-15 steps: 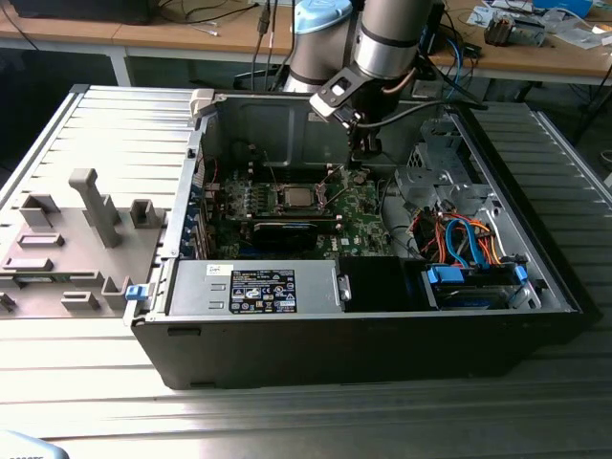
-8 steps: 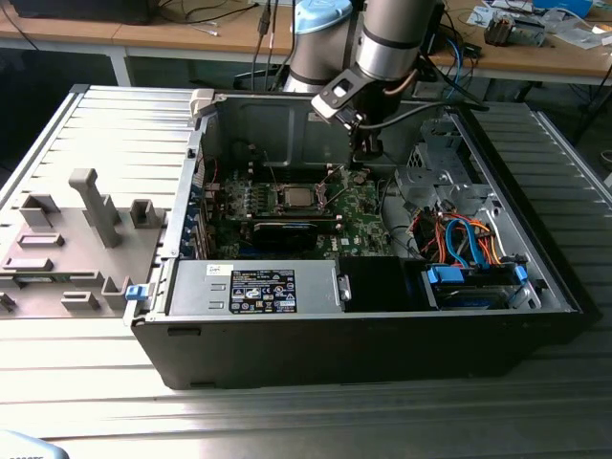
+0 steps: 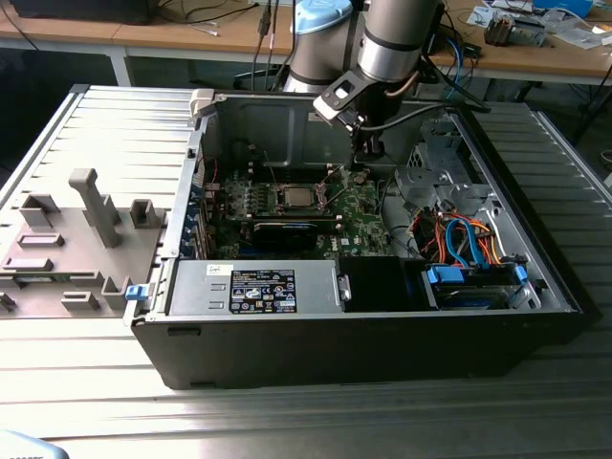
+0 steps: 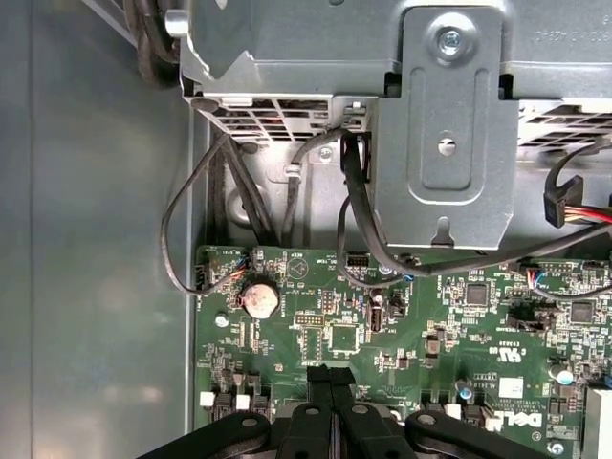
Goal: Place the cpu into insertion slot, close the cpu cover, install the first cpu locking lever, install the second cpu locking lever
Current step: 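Close the cpu cover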
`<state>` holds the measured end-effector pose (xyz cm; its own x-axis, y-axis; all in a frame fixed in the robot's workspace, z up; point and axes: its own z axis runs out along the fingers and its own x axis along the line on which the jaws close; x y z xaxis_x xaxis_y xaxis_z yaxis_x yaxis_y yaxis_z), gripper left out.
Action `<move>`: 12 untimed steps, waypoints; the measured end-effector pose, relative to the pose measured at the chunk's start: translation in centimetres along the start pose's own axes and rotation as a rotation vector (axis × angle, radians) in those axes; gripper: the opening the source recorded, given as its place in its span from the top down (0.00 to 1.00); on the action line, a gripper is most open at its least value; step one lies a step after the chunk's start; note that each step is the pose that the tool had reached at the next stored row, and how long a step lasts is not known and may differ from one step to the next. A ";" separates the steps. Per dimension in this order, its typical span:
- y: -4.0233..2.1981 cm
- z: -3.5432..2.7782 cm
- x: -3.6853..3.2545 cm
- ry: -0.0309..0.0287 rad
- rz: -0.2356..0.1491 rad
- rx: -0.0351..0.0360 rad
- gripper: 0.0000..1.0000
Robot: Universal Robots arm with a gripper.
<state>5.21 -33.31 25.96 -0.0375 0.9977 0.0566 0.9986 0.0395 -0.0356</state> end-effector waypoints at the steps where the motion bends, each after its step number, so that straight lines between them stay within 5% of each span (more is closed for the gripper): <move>1: 0.07 0.04 0.00 0.0000 0.000 0.0000 0.89; 12: 0.64 0.43 -0.05 0.0001 0.000 0.0000 0.89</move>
<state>5.83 -33.30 25.50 -0.0376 0.9977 0.0567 0.9986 0.0396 -0.0356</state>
